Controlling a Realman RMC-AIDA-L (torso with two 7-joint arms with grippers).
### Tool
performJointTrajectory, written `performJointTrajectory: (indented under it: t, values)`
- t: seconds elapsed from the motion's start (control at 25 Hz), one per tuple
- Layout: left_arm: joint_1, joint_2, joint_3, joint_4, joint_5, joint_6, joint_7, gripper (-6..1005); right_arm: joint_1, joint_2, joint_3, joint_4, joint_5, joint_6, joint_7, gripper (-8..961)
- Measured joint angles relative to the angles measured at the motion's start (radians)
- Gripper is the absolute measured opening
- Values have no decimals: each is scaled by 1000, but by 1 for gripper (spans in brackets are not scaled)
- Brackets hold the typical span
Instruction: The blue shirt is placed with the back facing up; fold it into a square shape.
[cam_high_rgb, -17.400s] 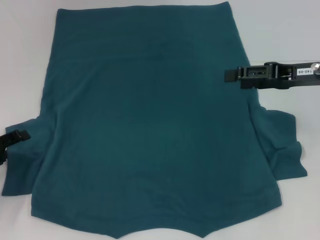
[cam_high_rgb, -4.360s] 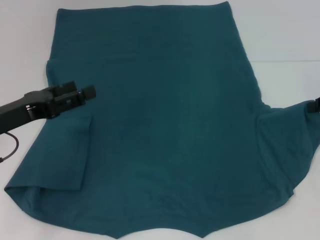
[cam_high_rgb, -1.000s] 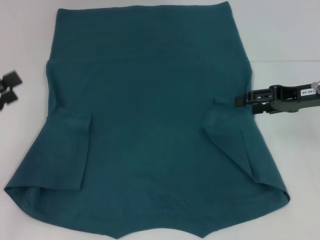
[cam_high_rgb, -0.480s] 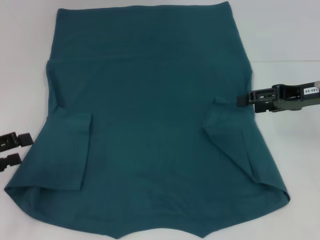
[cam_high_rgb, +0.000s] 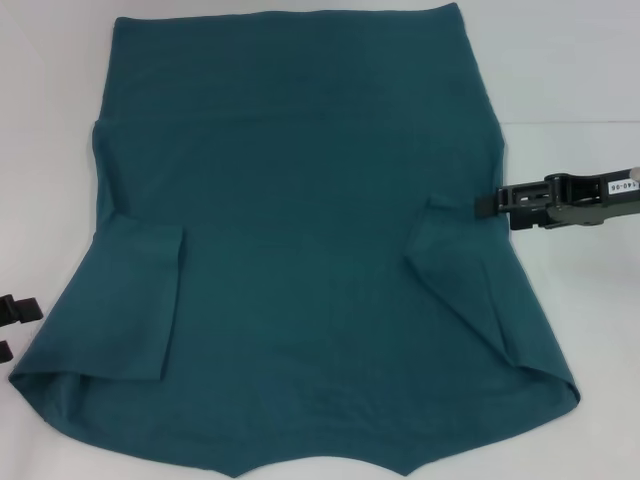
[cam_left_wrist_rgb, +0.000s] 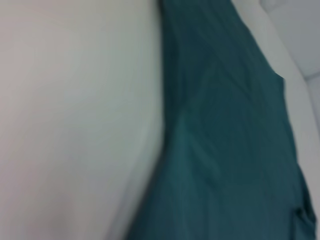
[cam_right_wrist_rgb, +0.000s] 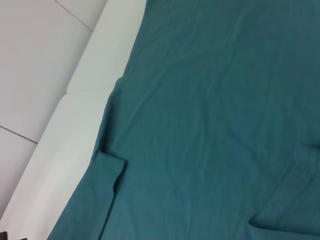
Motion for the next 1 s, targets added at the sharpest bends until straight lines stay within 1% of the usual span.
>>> performJointTrajectory:
  t: [0.2, 0.6, 1.0]
  values:
    - [13, -8, 0, -13, 3, -66, -16, 903, -2, 2, 0, 0, 0, 0, 0, 893]
    - [12, -9, -6, -86, 4, -143, -9, 902, -5, 1, 6, 0, 2, 0, 0, 892]
    - [14, -11, -1, -93, 5, -165, 12, 903, -10, -1, 8, 0, 4, 0, 0, 892]
